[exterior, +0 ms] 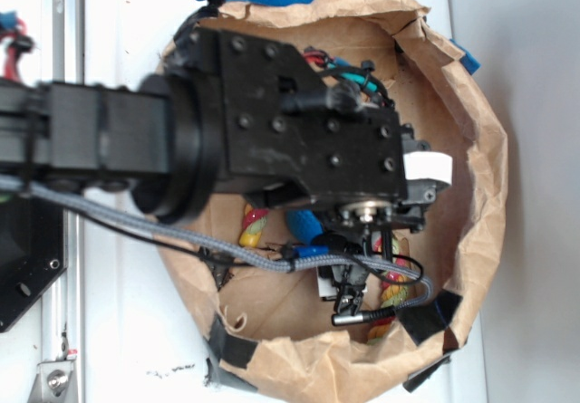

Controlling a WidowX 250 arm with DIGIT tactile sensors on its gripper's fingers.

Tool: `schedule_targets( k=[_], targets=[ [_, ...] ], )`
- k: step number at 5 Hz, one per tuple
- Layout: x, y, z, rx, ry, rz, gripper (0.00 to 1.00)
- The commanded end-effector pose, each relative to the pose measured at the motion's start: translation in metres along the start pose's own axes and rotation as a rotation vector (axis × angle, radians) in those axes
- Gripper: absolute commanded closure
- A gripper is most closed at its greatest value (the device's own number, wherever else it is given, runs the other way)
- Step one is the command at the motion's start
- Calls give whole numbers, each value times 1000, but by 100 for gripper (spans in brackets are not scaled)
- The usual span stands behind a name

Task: Grab the blue ball.

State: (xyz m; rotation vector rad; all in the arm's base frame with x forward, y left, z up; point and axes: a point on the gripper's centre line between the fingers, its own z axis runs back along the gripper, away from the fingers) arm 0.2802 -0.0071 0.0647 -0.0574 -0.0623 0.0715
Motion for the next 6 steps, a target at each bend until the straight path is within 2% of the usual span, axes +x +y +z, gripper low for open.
schedule_targets(
  k=[1,6],
  targets=[
    [6,-6,6,11,-41,-16,0],
    [-8,-8,-11,99,-10,-72,0]
  ],
)
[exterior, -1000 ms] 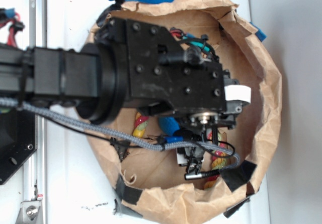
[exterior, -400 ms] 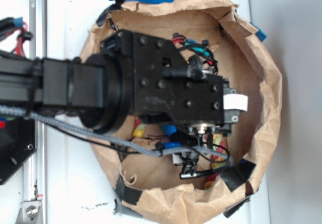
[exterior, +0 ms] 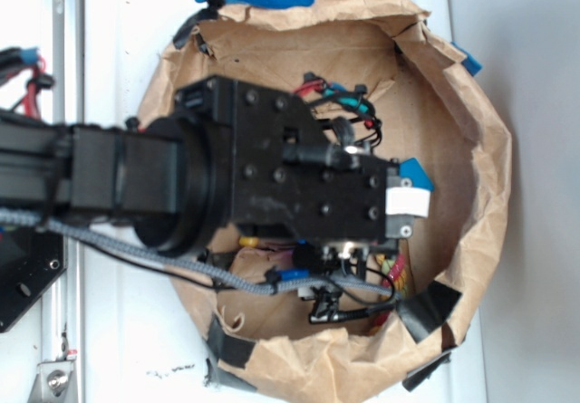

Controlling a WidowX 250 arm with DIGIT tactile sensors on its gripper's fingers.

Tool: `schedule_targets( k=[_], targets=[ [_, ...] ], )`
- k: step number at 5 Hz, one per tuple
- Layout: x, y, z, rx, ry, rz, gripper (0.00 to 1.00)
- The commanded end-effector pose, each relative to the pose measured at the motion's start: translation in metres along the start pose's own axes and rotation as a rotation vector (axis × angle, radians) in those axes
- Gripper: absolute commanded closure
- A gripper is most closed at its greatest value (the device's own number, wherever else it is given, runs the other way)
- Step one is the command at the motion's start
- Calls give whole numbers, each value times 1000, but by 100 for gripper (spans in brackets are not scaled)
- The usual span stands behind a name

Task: Grab the blue ball.

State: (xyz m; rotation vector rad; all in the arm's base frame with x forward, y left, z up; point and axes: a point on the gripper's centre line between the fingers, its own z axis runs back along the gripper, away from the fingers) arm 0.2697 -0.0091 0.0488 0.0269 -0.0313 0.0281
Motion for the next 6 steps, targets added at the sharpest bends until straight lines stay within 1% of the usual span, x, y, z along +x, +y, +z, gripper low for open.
schedule_targets(
  k=[1,2,3,4,6],
  targets=[
    [4,-13,1,29,-38,-32,0],
    [5,-18,-1,36,-37,-33,0],
    [11,-19,-4,32,-24,-8,0],
    [10,-17,-3,19,-23,9,100],
    [9,-16,-2,23,-29,15,100]
  ],
)
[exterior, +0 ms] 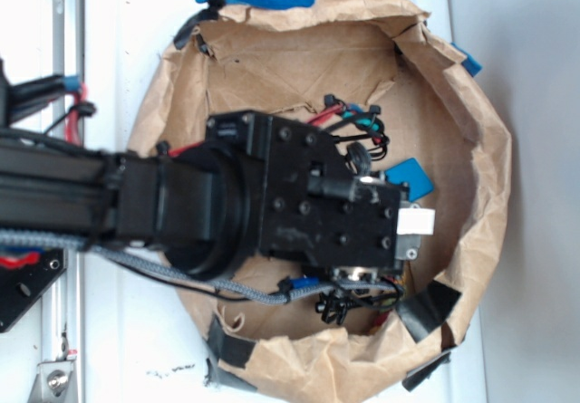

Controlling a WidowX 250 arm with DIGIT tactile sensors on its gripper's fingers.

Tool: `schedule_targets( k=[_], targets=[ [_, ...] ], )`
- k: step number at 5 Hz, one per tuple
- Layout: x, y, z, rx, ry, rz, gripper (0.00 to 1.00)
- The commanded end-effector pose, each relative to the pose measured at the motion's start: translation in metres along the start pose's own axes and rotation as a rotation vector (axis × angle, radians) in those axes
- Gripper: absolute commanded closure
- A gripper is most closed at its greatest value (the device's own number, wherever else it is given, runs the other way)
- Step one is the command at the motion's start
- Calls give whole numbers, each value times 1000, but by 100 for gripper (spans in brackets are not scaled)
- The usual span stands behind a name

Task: Grab the blue ball.

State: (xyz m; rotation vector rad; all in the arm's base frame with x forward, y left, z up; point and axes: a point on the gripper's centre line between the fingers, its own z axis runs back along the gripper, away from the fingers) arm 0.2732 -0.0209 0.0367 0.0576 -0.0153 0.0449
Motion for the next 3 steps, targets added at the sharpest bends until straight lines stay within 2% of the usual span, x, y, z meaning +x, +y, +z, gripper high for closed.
schedule_targets(
  k=[1,2,3],
  targets=[
    [11,-4,10,3,-35,9,100],
    [14,0,27,-4,-44,36,100],
    [11,12,68,27,-44,126,100]
  ],
)
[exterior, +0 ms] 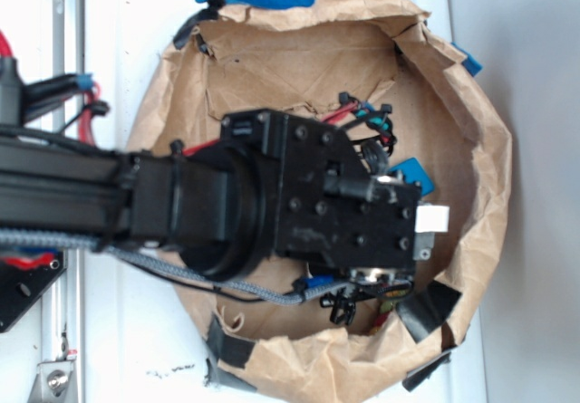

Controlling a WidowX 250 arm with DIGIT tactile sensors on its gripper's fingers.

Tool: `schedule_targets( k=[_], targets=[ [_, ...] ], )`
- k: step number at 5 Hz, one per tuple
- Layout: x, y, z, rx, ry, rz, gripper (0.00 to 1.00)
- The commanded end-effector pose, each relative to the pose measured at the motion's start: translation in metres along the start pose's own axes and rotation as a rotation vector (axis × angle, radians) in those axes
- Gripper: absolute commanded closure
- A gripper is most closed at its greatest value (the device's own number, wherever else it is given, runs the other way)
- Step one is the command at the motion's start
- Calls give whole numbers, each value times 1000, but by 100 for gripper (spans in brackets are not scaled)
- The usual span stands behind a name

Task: Grab the blue ball.

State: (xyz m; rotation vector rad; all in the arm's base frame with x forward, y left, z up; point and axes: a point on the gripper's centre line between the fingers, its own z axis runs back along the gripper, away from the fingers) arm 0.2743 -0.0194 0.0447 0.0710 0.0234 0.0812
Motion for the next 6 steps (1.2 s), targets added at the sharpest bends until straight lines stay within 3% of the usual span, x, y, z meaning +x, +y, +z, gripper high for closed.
schedule_targets(
  k=[1,2,3,4,5,6],
  targets=[
    [-9,35,108,-104,-101,155,100],
    [-22,38,150,-102,-152,150,100],
    [-26,41,164,-70,-215,158,100],
    [-20,44,160,-97,-207,149,100],
    [-12,38,153,-68,-152,162,100],
    [-11,36,149,-54,-165,148,100]
  ],
)
